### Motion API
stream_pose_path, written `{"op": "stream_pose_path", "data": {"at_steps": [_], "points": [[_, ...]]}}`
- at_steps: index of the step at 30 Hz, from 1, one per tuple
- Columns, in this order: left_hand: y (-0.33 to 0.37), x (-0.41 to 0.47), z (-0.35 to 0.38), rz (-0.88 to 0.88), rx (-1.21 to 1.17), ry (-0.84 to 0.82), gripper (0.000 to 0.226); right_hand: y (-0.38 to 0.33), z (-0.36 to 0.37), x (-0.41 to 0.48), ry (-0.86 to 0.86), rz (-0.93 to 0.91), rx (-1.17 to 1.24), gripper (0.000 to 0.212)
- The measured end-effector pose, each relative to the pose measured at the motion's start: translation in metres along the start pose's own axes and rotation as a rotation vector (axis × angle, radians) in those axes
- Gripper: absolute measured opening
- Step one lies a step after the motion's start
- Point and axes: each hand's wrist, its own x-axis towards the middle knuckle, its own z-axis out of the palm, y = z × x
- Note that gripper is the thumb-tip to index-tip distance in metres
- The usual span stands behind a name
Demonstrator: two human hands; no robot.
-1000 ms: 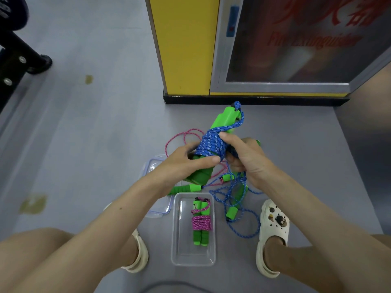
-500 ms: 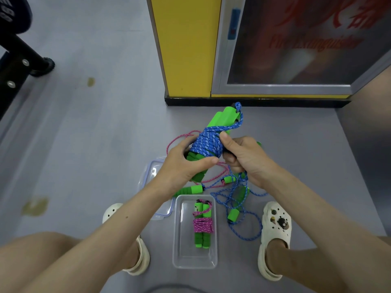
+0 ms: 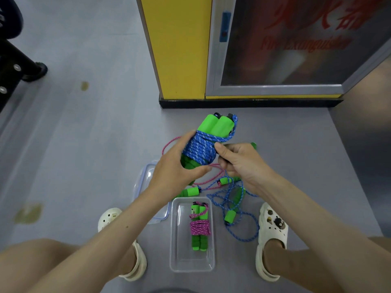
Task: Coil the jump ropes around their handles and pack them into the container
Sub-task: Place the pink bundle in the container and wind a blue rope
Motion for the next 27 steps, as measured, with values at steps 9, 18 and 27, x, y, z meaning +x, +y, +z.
{"op": "stream_pose_path", "data": {"at_steps": [9, 18, 27], "points": [[0.007, 0.003, 0.001, -0.065, -0.143, -0.005, 0.075, 0.003, 0.002, -0.003, 0.201, -0.234, 0.0, 0.013], [0.013, 0.005, -0.002, -0.278, -0.462, -0.096, 0.061, -0.001, 0.002, -0.008, 0.216, -0.416, -0.156, 0.02], [0.016, 0.001, 0.003, -0.106, -0.367, -0.048, 0.066, -0.004, 0.006, -0.01, 0.316, -0.532, -0.304, 0.011]]}}
